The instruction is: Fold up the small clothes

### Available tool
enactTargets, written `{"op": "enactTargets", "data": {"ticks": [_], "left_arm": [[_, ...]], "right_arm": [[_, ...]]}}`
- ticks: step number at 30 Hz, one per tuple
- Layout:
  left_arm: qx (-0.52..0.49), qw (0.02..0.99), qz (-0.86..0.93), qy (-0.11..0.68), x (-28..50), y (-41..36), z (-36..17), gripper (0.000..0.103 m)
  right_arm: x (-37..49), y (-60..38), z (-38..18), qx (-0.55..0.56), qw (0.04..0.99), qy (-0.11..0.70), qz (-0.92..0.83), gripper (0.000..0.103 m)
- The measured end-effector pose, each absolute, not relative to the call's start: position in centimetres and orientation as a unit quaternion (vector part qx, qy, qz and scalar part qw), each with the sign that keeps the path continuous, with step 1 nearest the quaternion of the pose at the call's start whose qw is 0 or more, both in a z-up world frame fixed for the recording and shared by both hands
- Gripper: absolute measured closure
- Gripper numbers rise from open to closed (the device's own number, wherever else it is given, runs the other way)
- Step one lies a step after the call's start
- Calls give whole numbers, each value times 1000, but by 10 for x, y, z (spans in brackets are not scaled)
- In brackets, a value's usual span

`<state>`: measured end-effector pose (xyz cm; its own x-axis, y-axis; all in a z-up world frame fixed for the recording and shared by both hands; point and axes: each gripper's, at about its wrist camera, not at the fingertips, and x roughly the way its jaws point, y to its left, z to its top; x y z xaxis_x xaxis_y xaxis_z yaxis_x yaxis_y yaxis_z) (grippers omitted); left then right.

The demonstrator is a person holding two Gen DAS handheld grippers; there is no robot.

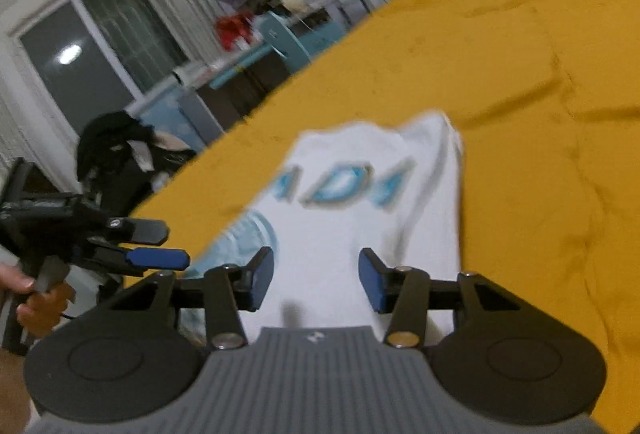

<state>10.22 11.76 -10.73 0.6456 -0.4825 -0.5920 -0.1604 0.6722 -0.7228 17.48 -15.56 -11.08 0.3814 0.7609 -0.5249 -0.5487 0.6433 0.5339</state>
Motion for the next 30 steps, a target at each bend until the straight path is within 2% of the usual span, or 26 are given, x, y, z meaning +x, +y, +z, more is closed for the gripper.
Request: {"op": "enactTargets", "data": {"ticks": [2, 4, 6, 8, 9, 11, 12, 17, 19, 25, 27, 28, 29, 30], "left_arm": [[-403, 814, -89, 408, 95, 119, -122, 44], [-432, 807, -86, 394, 89, 124, -133, 45], [-451, 801, -87, 385, 80, 134, -136, 53], [-467, 791, -91, 385, 80, 139, -134, 54], [-475, 785, -96, 386, 82, 142, -132, 54], [-477, 785, -110, 380, 93, 155, -119, 53], [-465, 797, -106, 370, 101, 163, -110, 52], [-427, 839, -103, 322, 163, 208, -85, 47], [-436, 833, -111, 321, 193, 225, -93, 46], [-460, 804, -61, 373, 274, 257, -148, 45], [-476, 795, -48, 373, 284, 262, -164, 50], [-474, 798, -42, 370, 286, 264, -169, 53], [-474, 798, -35, 370, 287, 265, -175, 58], [-476, 795, -33, 375, 287, 266, -182, 61]], "right_arm": [[175, -159, -125, 118, 825, 400, 383, 77], [174, -162, -133, 121, 825, 399, 382, 78], [176, -168, -136, 148, 820, 405, 377, 78], [185, -172, -139, 176, 812, 415, 372, 78], [187, -175, -137, 193, 807, 418, 369, 77], [190, -170, -129, 209, 804, 411, 375, 65], [191, -167, -122, 208, 806, 402, 381, 63], [235, -141, -96, 218, 808, 370, 404, 61], [266, -127, -95, 223, 805, 366, 411, 55], [349, -93, -135, 286, 789, 405, 361, 52], [368, -90, -158, 319, 771, 440, 334, 55], [374, -90, -165, 324, 768, 449, 322, 61], [378, -92, -172, 328, 766, 456, 314, 73], [382, -95, -178, 338, 760, 463, 306, 77]]}}
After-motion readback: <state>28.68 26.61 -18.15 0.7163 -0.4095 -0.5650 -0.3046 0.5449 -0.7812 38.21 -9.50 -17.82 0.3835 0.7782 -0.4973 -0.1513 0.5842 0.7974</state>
